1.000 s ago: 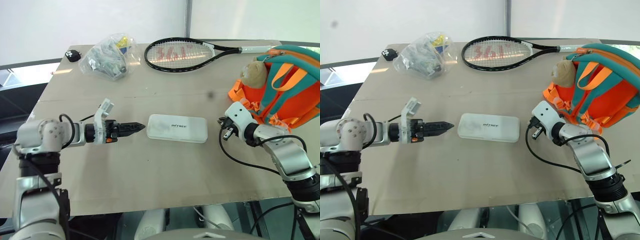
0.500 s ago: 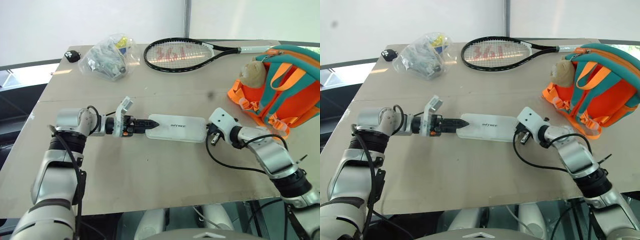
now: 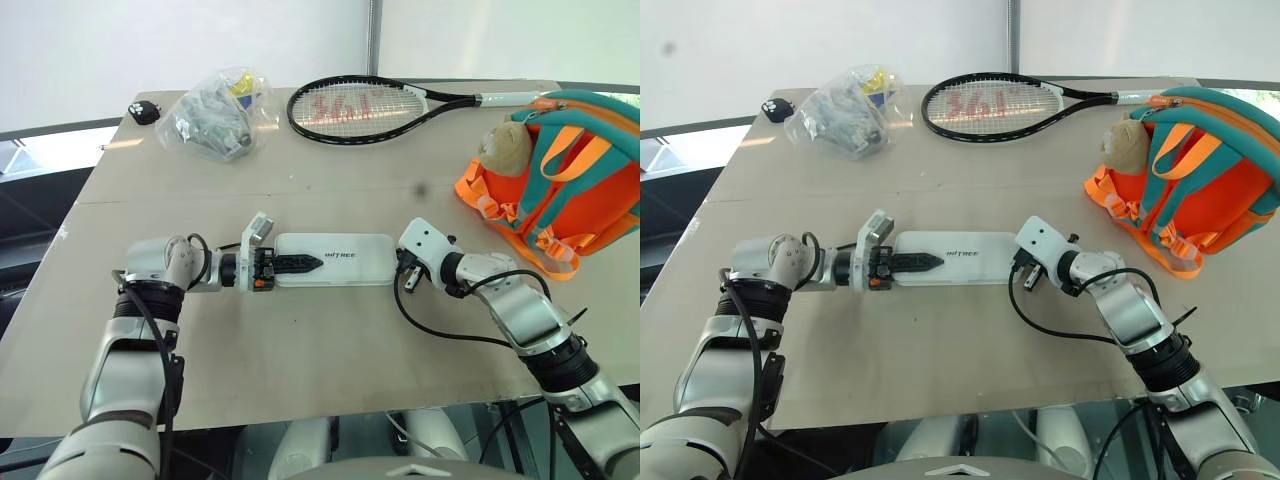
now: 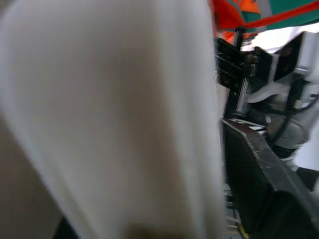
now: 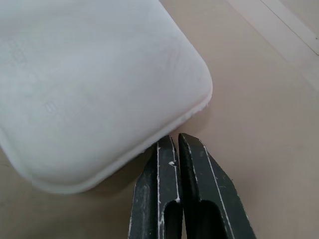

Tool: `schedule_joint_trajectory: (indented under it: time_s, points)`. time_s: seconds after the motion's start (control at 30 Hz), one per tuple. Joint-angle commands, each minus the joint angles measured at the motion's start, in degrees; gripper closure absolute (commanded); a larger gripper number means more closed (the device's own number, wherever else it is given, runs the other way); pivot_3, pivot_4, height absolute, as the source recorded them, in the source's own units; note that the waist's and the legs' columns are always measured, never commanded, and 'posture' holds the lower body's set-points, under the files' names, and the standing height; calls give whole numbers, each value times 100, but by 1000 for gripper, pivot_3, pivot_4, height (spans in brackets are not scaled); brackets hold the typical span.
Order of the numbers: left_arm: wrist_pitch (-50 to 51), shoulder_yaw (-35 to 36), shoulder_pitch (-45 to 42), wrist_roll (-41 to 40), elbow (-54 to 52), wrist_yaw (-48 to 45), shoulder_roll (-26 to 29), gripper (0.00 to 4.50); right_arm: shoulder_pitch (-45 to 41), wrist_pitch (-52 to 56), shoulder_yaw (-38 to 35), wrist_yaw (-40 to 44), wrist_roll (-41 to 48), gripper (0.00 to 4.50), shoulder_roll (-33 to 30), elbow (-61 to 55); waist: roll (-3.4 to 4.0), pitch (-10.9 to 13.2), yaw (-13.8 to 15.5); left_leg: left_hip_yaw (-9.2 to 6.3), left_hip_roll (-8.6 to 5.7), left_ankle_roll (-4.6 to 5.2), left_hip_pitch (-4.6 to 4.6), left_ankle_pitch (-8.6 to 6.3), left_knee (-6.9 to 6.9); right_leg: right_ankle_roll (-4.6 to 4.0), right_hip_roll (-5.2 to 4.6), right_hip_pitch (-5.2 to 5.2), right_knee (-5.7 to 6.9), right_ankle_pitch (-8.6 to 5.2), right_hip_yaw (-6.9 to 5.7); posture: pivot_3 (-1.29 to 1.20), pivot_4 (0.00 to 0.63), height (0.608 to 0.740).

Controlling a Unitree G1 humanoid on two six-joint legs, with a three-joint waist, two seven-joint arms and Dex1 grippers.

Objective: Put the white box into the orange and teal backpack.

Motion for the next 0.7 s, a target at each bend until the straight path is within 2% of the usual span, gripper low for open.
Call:
schedule_joint_trajectory:
  time_s: [0.03,0.13,0.27,0.33,0.37,0.47,0.6,0.63,0.7]
  points:
    - [51,144,119,-72,-312,147,-8,3232,300,-185,-668,62,238,4500,-244,-697,0,0,26,-4,0,0,-1,0,3,0,-2,1,0,0,-3,0,150,740]
    - [-80,476,120,-213,-362,276,-111,3437,854,193,-1503,277,907,4500,-381,-1581,-1,0,63,-6,-2,0,-3,0,4,0,-8,2,0,0,-3,0,150,740]
    - [-488,983,227,-422,-867,380,-244,3439,1680,1124,-3355,214,1794,4500,-533,-2815,-3,-1,127,-21,-1,1,-5,-1,5,1,-7,1,-1,0,-2,0,150,740]
    - [-502,1293,271,-577,-1127,588,-342,3440,2072,1520,-4364,187,2197,3987,-534,-3328,-3,-1,146,-22,0,1,-4,0,5,1,-6,2,0,0,0,0,150,740]
    - [-511,1429,319,-648,-1311,702,-397,3440,2126,1918,-5097,80,2570,3668,-391,-3593,-3,-1,151,-23,0,1,-3,0,5,1,-7,2,1,0,-2,0,150,740]
    - [-472,1720,450,-831,-1735,973,-556,3440,2154,2746,-6419,-111,3449,2202,-238,-4041,-3,-2,164,-24,2,1,-2,-1,4,1,-10,5,1,0,0,0,150,740]
    - [-519,1776,650,-988,-2269,1116,-647,3441,1924,3367,-6758,-587,3725,395,-271,-3950,-4,-3,132,-13,3,1,8,-1,3,1,-29,7,7,0,9,0,150,740]
    - [-598,1746,698,-994,-2404,1114,-640,3441,1808,3474,-6739,-755,3713,76,-274,-3842,-4,-2,122,-11,2,1,9,-1,3,1,-28,6,8,0,9,0,150,740]
    - [-887,1717,803,-939,-2661,1134,-641,3441,1487,3601,-6615,-1088,3633,24,-270,-3505,-3,-2,127,-2,2,1,13,-1,3,0,-29,6,12,0,16,0,150,740]
